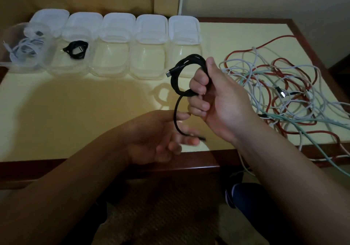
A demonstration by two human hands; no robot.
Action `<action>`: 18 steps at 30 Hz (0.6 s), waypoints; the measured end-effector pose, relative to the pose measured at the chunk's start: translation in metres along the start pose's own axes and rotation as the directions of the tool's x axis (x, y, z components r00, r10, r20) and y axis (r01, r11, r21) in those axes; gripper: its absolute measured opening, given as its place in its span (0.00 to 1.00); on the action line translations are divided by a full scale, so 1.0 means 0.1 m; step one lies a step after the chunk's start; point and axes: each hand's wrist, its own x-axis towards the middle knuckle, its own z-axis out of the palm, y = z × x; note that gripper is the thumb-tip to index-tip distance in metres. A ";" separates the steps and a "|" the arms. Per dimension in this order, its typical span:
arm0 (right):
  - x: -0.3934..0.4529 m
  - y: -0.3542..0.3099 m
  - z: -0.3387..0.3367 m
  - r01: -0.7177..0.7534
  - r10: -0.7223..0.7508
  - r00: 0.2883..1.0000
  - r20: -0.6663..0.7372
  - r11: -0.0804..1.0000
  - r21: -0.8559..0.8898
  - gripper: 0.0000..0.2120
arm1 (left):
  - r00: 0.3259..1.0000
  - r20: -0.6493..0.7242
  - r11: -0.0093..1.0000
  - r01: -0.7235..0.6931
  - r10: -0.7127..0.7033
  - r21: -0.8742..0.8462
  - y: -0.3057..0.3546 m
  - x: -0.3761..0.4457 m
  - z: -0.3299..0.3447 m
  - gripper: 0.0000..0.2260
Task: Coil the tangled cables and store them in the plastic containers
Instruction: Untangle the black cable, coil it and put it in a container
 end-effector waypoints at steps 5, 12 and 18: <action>0.00 -0.05 -0.09 -0.040 0.036 0.998 -0.050 0.995 -0.088 0.22 | 0.796 -0.498 0.912 -0.410 0.345 -0.023 0.03 0.07 -0.06 0.04; 0.01 -0.04 -0.19 -0.166 0.129 0.984 -0.124 0.916 -0.366 0.21 | 0.571 -0.601 0.736 -0.676 0.559 0.043 0.15 -0.09 -0.27 0.03; 0.06 0.03 -0.21 -0.151 0.055 0.981 -0.186 0.816 -0.557 0.23 | 0.733 -0.550 0.846 -0.526 0.400 -0.086 0.13 -0.21 -0.30 0.02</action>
